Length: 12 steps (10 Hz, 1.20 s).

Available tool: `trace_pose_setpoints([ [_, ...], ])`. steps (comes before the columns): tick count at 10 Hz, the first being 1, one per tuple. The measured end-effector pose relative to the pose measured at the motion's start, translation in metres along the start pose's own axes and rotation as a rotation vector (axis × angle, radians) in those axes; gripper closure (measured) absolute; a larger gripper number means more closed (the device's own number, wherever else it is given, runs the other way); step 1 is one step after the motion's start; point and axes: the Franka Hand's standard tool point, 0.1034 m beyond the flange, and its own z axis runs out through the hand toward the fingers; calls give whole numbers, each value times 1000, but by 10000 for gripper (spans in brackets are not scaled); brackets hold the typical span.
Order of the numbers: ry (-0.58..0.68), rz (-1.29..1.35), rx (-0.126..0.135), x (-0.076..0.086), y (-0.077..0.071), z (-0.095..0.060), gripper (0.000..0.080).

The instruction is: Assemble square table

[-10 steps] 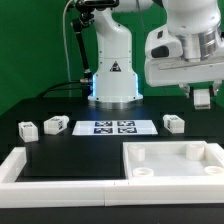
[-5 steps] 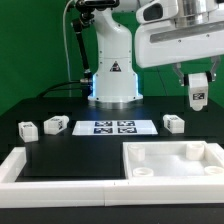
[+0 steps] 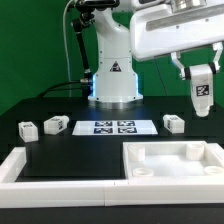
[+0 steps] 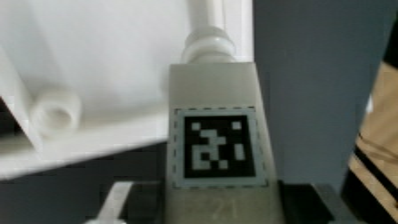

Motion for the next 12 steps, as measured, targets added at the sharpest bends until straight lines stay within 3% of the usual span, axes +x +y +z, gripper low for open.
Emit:
trace_pose_setpoints([
  [3, 122, -12, 14, -4, -3, 3, 509],
  [5, 119, -106, -5, -2, 8, 11, 509],
  [6, 137, -164, -14, 9, 14, 18, 509],
  [7, 153, -177, -13, 16, 13, 24, 509],
  [8, 150, -189, -7, 13, 6, 24, 509],
  [11, 147, -190, -7, 10, 6, 26, 509],
  [12, 162, -205, -3, 2, -2, 34, 509],
])
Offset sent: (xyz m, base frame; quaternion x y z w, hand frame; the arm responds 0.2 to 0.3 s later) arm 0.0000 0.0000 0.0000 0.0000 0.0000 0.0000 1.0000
